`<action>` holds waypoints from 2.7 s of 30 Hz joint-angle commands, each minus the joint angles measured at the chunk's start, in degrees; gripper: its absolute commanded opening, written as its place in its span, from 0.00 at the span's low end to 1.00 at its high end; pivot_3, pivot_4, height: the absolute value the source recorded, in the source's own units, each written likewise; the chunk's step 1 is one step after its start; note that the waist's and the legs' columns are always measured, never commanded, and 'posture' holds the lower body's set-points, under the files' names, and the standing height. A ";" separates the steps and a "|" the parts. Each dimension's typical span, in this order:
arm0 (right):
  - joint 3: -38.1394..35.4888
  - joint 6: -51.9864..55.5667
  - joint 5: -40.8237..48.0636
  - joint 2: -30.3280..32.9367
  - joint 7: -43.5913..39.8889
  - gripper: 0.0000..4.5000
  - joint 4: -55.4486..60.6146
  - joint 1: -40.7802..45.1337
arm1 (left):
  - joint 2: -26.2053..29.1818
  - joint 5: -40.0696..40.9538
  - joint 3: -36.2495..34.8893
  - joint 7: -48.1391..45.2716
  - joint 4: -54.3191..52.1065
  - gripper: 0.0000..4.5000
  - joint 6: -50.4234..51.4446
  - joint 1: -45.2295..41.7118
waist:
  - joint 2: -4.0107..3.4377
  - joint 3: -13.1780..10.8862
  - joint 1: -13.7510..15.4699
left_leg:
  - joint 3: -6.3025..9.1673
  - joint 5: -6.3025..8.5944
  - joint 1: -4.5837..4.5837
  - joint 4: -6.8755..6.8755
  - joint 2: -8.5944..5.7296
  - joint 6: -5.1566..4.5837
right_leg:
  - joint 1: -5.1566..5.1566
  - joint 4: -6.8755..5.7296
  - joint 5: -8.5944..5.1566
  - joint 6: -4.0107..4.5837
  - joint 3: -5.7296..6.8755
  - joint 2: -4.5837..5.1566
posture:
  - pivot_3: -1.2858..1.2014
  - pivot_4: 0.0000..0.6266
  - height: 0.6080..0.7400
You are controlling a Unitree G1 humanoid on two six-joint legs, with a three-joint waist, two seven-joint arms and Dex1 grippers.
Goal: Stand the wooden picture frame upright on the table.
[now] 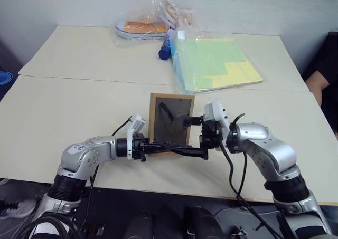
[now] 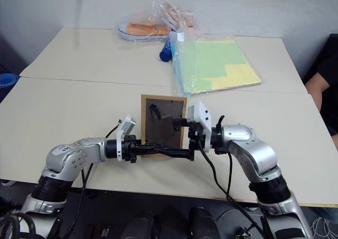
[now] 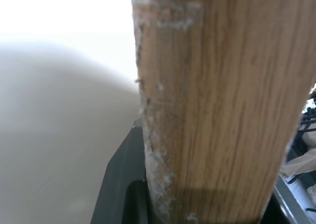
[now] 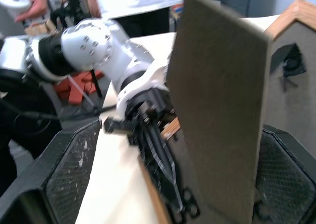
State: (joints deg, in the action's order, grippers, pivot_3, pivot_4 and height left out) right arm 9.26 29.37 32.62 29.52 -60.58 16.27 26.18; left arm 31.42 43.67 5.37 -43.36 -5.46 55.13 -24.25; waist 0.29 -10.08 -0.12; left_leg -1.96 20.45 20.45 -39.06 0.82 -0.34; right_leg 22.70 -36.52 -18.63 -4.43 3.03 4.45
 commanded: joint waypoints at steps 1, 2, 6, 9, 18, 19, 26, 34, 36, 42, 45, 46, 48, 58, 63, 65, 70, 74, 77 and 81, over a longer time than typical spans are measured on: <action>-1.31 -4.81 -1.41 2.23 -2.67 0.99 2.08 -2.17 | -0.48 1.80 -2.06 -0.07 0.01 0.26 3.47 -0.17 | 0.00 0.00 -0.01 | -0.01 0.00 0.00 0.00 0.00 0.00 | 0.00 0.00 0.00 0.00 0.00 0.00 | 0.52 0.24 1.00; -1.45 -6.62 -2.36 2.97 -3.31 0.99 1.87 -3.00 | -0.66 2.70 -2.89 -0.15 0.27 0.26 4.65 -0.24 | 0.00 0.00 -0.01 | -0.01 0.00 0.00 0.00 0.00 0.00 | 0.00 0.00 0.00 0.00 0.00 0.00 | 0.52 0.24 1.00; -4.09 -17.28 -5.93 2.71 -3.50 0.99 -1.24 -5.07 | -0.82 8.56 -6.45 -1.12 1.39 0.26 12.87 -1.43 | 0.02 -0.01 -0.06 | -0.01 0.00 0.00 0.01 0.00 0.00 | 0.00 -0.01 0.00 0.00 0.00 -0.01 | 0.52 0.24 1.00; -8.69 -23.57 -6.16 3.05 -3.07 0.99 -3.56 -5.52 | 0.28 12.68 -8.91 -1.45 5.72 0.26 23.62 -4.77 | 0.04 -0.05 -0.08 | -0.02 -0.01 0.00 0.00 0.00 0.02 | 0.01 -0.04 0.00 0.00 0.00 -0.02 | 0.52 0.24 1.00; -9.73 -70.24 -30.20 5.62 0.56 0.99 -20.40 -1.19 | 8.42 33.28 -1.62 0.58 18.53 0.26 37.37 -14.21 | 0.05 -0.07 -0.34 | -0.02 -0.01 -0.02 0.02 -0.02 0.02 | 0.01 0.01 0.00 -0.01 -0.02 -0.02 | 0.52 0.24 1.00; -9.07 -74.10 -32.88 5.01 2.33 0.99 -22.75 -0.10 | 9.13 35.54 -0.33 1.20 19.28 0.26 37.37 -14.79 | 0.05 -0.07 -0.48 | -0.04 -0.01 -0.01 -0.01 -0.02 0.03 | 0.02 -0.01 0.00 -0.01 -0.03 -0.02 | 0.52 0.24 1.00; -6.73 -89.23 -50.62 -0.83 20.20 0.99 -32.53 4.76 | 11.22 46.73 4.93 8.45 22.34 0.26 37.37 -17.06 | 0.05 -0.08 -1.51 | -0.01 -0.07 -0.02 -0.02 0.01 0.13 | 0.06 -0.12 0.00 -0.01 -0.02 -0.03 | 0.52 0.24 1.00; -4.41 -92.34 -59.37 -2.64 32.98 0.54 -34.03 3.96 | 10.61 57.54 4.78 17.93 23.57 0.26 37.36 -15.96 | 0.04 -0.08 -1.44 | -0.01 -0.08 -0.02 -0.05 0.01 0.13 | 0.07 -0.16 0.00 -0.01 -0.03 -0.03 | 0.52 0.24 1.00; -3.95 -92.56 -60.43 -2.56 35.26 0.41 -34.17 4.17 | 9.90 59.71 3.16 20.95 21.39 0.26 34.55 -14.33 | 0.04 -0.08 -1.51 | -0.01 -0.08 -0.02 -0.06 -0.01 0.12 | 0.07 -0.16 0.00 -0.01 -0.04 -0.02 | 0.52 0.24 1.00; -4.02 -93.06 -64.77 -2.04 41.76 0.36 -34.13 5.10 | 10.21 69.32 0.13 28.51 15.69 0.43 26.38 -9.24 | 0.05 -0.08 -1.52 | 0.00 -0.09 -0.02 -0.06 0.02 0.15 | 0.08 -0.17 0.00 -0.01 -0.05 -0.02 | 0.52 0.24 1.00; -3.12 -93.20 -64.07 -1.02 42.82 0.28 -33.93 5.85 | 12.70 69.33 -1.92 28.28 13.14 0.62 25.98 -7.57 | 0.03 -0.08 -1.64 | 0.00 -0.10 -0.03 -0.06 0.02 0.16 | 0.08 -0.18 0.00 0.00 -0.04 -0.03 | 0.52 0.24 1.00; -2.58 -92.84 -62.62 -0.67 42.45 0.28 -33.67 5.81 | 14.11 68.74 -3.31 29.62 12.07 0.69 24.55 -6.76 | 0.03 -0.08 -1.69 | -0.01 -0.10 -0.03 -0.05 0.02 0.16 | 0.08 -0.17 0.00 0.00 -0.05 -0.03 | 0.52 0.24 1.00; -1.97 -92.33 -61.05 -0.10 42.20 0.28 -33.03 5.61 | 15.97 67.74 -5.45 30.98 10.87 0.83 22.39 -5.49 | 0.03 -0.08 -1.81 | 0.00 -0.10 -0.04 -0.03 0.02 0.16 | 0.08 -0.15 -0.01 0.00 -0.05 -0.04 | 0.52 0.24 1.00; 4.39 -49.55 -4.52 7.64 17.01 0.28 -11.72 -7.84 | 24.87 12.12 -16.23 -7.76 -0.72 0.98 -26.17 11.72 | -0.13 -0.18 -0.70 | 0.07 -0.10 -0.02 0.07 0.01 0.16 | -0.04 0.11 -0.04 0.05 0.09 -0.04 | 0.52 0.24 1.00; -3.26 -22.08 15.99 10.68 15.13 0.28 -8.27 -11.25 | 18.79 4.00 -15.91 -11.89 -1.94 1.00 -34.67 13.03 | -0.14 -0.19 0.12 | 0.08 0.00 -0.02 -0.01 0.01 -0.02 | -0.14 0.42 -0.01 0.02 0.07 0.10 | 0.52 0.24 1.00; -6.01 -17.66 16.52 9.55 16.42 0.28 -12.50 -10.56 | 16.70 2.96 -15.26 -11.95 -3.76 1.00 -34.17 13.89 | -0.14 -0.19 0.01 | 0.09 0.03 -0.02 0.03 0.02 -0.05 | -0.13 0.45 -0.01 0.01 0.07 0.11 | 0.52 0.24 1.00; -6.53 -14.22 11.22 7.59 11.67 0.28 -19.90 -9.23 | 13.78 1.26 -13.79 -13.00 -6.93 1.00 -32.68 15.53 | -0.15 -0.19 -0.26 | 0.03 0.04 0.01 0.19 0.02 -0.06 | -0.04 0.50 0.00 0.00 0.08 0.10 | 0.52 0.24 1.00; -6.71 -11.53 8.50 5.39 10.31 0.28 -23.02 -8.04 | 12.93 0.45 -13.35 -13.93 -7.53 1.00 -31.63 14.79 | -0.14 -0.18 -0.72 | -0.02 0.03 -0.03 0.14 0.05 -0.05 | -0.03 0.38 0.01 -0.01 0.04 0.06 | 0.52 0.24 1.00; -7.32 -8.33 6.93 3.58 11.72 0.28 -25.02 -6.59 | 12.45 -0.43 -13.00 -14.66 -6.92 1.00 -31.46 13.41 | -0.11 -0.16 -1.17 | -0.01 0.03 -0.07 0.12 0.06 -0.06 | -0.08 0.33 0.01 -0.01 0.03 0.06 | 0.52 0.24 1.00; -8.29 -5.72 5.09 2.55 12.46 0.28 -26.89 -5.61 | 12.09 -2.54 -12.55 -16.03 -5.90 1.00 -32.21 12.20 | -0.08 -0.13 -1.69 | -0.03 0.03 -0.17 0.14 0.06 -0.04 | -0.12 0.29 0.01 -0.01 -0.01 0.06 | 0.52 0.24 1.00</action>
State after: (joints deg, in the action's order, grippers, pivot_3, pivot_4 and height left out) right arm 1.19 21.51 40.33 32.59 -49.86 -8.21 21.10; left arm 43.60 41.95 -6.96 -58.52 -10.77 23.64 -11.84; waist 0.21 -10.21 -1.81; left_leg -1.98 20.47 20.28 -38.91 0.88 -0.37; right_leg 22.58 -36.25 -18.62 -4.45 3.02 4.50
